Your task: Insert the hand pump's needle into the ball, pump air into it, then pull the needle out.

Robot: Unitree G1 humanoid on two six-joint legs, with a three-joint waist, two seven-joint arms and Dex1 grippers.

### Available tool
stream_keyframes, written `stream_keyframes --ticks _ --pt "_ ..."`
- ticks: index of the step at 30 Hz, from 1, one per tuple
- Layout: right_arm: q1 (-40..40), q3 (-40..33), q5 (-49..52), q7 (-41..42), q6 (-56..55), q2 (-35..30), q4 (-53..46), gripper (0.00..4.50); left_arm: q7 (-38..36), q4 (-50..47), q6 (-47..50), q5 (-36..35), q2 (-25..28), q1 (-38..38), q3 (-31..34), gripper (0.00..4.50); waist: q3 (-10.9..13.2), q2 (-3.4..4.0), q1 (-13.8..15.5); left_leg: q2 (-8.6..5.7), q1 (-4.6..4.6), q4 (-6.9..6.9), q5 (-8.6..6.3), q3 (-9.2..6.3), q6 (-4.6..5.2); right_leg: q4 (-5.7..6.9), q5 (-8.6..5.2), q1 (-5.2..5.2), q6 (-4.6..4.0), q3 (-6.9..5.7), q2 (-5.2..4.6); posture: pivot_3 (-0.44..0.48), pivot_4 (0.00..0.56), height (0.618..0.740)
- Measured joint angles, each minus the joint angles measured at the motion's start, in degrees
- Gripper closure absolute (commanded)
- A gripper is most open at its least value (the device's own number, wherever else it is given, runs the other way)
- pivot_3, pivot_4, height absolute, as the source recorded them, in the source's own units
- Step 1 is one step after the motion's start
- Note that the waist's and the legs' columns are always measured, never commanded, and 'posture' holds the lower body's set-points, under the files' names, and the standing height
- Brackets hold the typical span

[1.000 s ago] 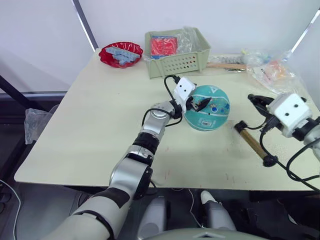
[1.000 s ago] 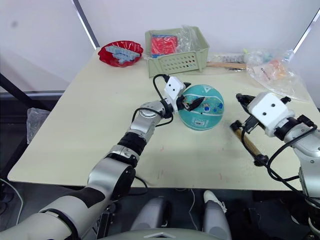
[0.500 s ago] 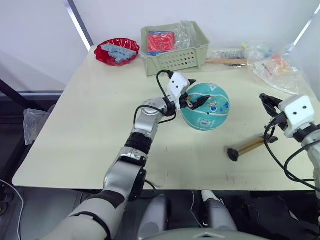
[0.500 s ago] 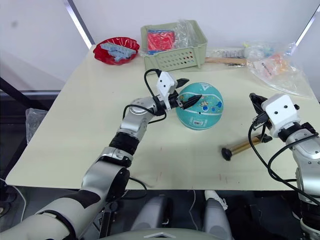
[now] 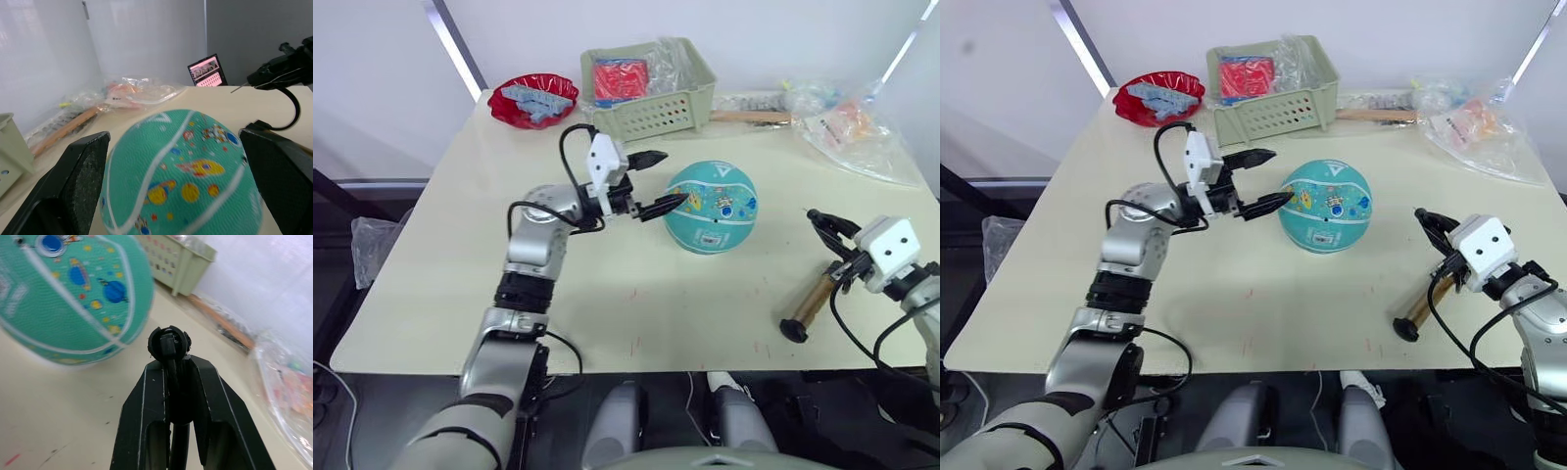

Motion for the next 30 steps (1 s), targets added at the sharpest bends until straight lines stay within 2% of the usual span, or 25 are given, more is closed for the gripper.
stream_keyframes --ticks 3,6,14,30 --pt "1.0 0.08 0.29 1.37 -2.08 -0.15 0.91 4.44 -3.49 -3.18 2.13 -2.27 3.24 3.25 0.15 0.0 0.0 0.0 -0.02 0.01 0.01 0.0 0.0 0.01 0.0 0.01 0.0 0.0 0.0 0.02 0.0 0.0 0.15 0.738" --pt "4.77 0.25 0.32 4.6 -5.63 -1.94 3.43 4.44 -9.28 -8.57 5.11 -5.65 9.49 9.95 0.76 0.0 0.02 0.04 -0.08 0.06 0.02 -0.02 0.0 0.05 0.0 -0.02 -0.01 -0.01 -0.02 0.06 0.04 0.0 0.15 0.738" --pt "8.62 1.44 0.73 9.27 -9.61 -3.97 5.0 4.44 -14.63 -16.09 7.48 -9.41 15.44 18.1 1.83 0.0 0.03 0.06 0.05 0.12 0.11 0.06 -0.05 0.07 0.18 0.08 0.01 0.02 -0.04 0.11 0.06 0.0 0.15 0.738" --pt "8.39 7.81 3.08 6.02 -2.1 0.99 0.71 4.44 -14.86 -20.22 6.84 -10.51 17.54 24.8 2.66 0.0 0.05 0.02 -0.01 0.24 0.79 0.02 0.02 0.68 0.11 0.8 -0.16 0.03 -0.43 0.84 0.21 0.0 0.15 0.738"
